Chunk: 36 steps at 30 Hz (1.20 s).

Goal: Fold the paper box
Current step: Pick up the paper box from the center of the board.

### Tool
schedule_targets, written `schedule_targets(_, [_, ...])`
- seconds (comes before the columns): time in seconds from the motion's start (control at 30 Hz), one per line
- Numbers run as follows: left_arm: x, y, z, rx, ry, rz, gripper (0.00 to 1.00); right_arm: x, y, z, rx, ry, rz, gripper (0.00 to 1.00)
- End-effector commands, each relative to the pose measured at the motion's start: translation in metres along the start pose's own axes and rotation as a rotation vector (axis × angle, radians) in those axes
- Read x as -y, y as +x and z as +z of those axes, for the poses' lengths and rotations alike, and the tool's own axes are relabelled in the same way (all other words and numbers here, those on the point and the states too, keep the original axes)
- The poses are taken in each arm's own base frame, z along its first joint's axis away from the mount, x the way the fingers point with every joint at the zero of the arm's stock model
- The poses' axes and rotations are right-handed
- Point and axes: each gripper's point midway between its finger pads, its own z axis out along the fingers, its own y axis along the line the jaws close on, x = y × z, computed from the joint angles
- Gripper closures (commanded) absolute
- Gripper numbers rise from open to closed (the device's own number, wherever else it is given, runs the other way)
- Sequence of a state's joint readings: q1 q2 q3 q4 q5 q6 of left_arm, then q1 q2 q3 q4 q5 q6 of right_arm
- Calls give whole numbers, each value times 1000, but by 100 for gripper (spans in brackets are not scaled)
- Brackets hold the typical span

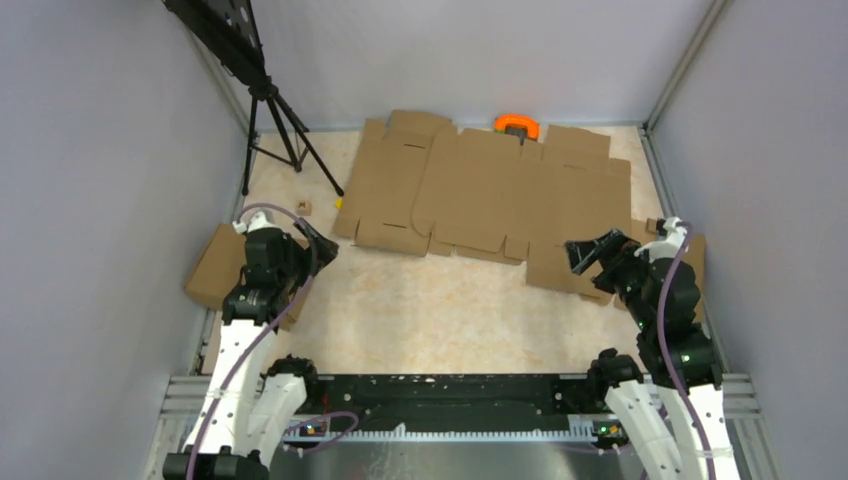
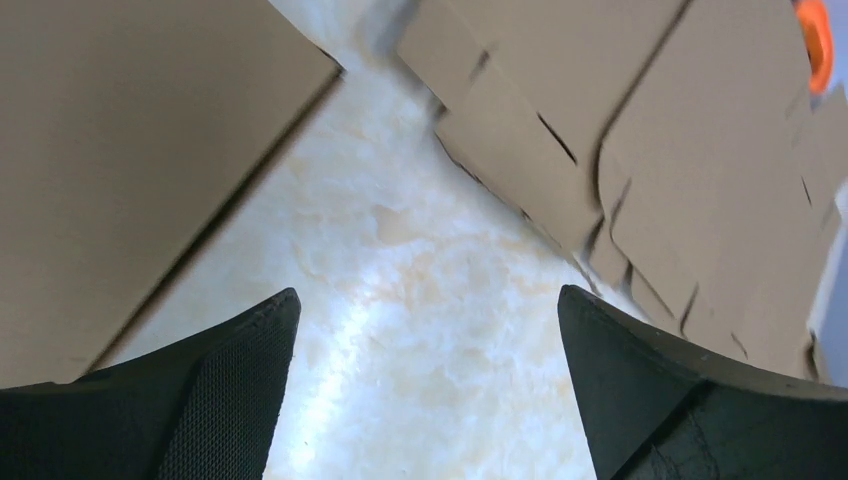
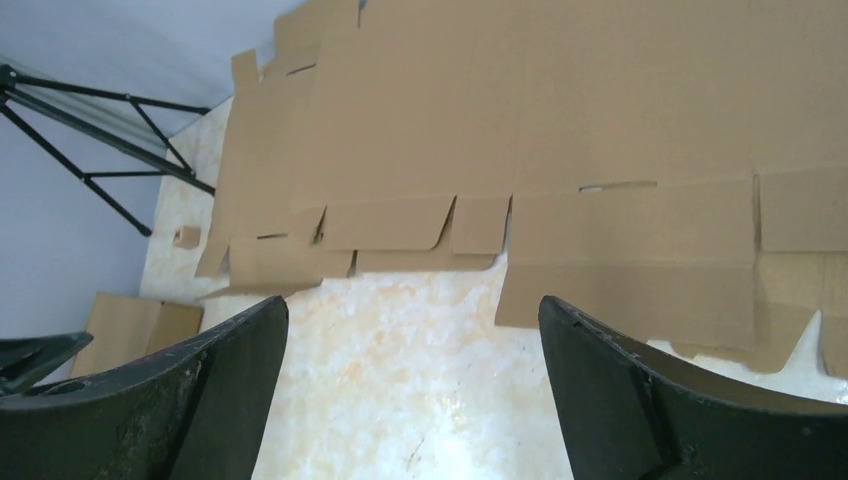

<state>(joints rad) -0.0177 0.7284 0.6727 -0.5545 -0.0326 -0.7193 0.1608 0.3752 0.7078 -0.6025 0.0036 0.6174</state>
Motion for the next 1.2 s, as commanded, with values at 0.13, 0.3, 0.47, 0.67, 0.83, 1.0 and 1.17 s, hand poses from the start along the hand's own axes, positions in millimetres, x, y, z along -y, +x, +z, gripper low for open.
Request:
schedule_targets(0.13, [66,41,2,-274,376,86,2,-25,25,-1,-145,-153,-31,6])
schedule_targets(0.3, [93,58,24,-322,424,187,1,-36,53,14,-304,-252,-73,6])
schedule_targets(0.47, [132,61,45,-286,428,351,2,-39,56,28,-313,-289,-106,6])
schedule_targets(0.67, [162,60,110,-357,368,478,1,-49,75,35,-354,-421,-113,6])
schedule_targets(0.83, [166,74,168,-458,261,493,4,-39,90,33,-396,-398,-107,7])
schedule_targets(1.0, [172,91,197,-550,259,482,9,-46,101,22,-407,-481,-77,8])
schedule_targets(1.17, [176,112,204,-650,301,401,15,-46,100,20,-374,-493,-58,8])
